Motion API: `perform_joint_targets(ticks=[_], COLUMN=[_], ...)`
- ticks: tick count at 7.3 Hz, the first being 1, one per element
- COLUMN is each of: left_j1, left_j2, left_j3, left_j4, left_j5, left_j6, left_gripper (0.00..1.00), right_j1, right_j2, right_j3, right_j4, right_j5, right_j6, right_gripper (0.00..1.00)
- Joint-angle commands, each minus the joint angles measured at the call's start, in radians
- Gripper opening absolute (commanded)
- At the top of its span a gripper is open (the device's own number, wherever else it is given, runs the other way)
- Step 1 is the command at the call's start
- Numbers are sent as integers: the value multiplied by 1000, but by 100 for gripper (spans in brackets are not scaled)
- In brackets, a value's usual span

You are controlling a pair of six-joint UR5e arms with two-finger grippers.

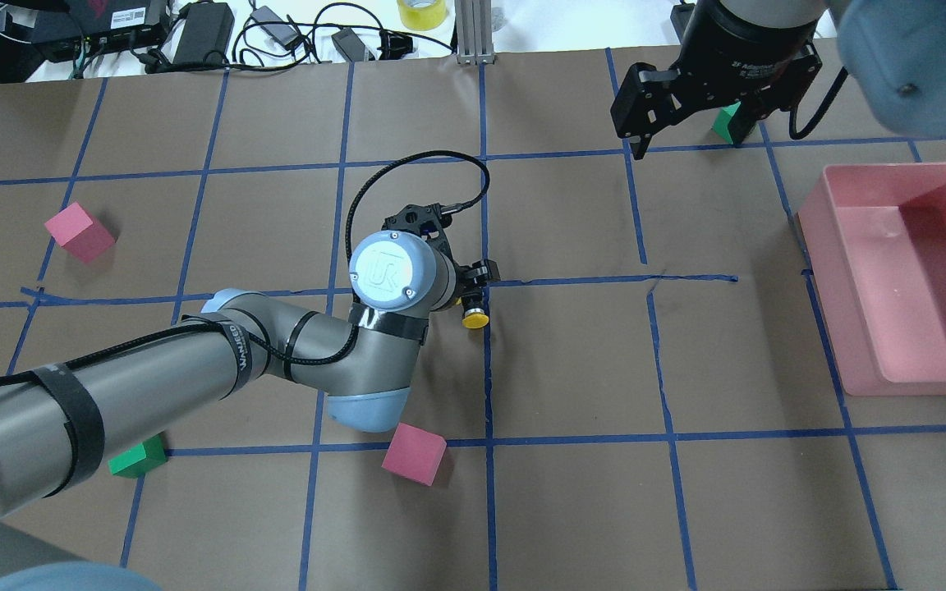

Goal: Align button upright
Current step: 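Lower the left gripper over the switch and grasp its body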

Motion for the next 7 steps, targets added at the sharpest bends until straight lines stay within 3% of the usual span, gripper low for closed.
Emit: perform_joint_targets(ticks=[1,3,4,5,6,7], left_j1=[-9,-9,-9,-9,-9,-9], left_j2=[-15,-15,-15,-15,-15,-13], left_j3=[1,0,0,0,1,1], left_j4=[5,-2,-17,-40,-58,-69], left_j5=[-5,-11,-11,-11,-10,-11], left_j6=[-26,-28,-28,-28,-29,-31], left_gripper=[86,70,43,41,48,85], right_j1=[-1,-1,-1,-1,-1,-1], right_j2=[0,0,0,0,0,0], right_j3=[3,5,5,5,13,19], right_j4=[-1,-1,-1,1,-1,-1], right_j5=[1,1,2,2,4,4], right_j6=[-1,-1,-1,-2,-1,-1], right_gripper=[100,100,100,100,100,100])
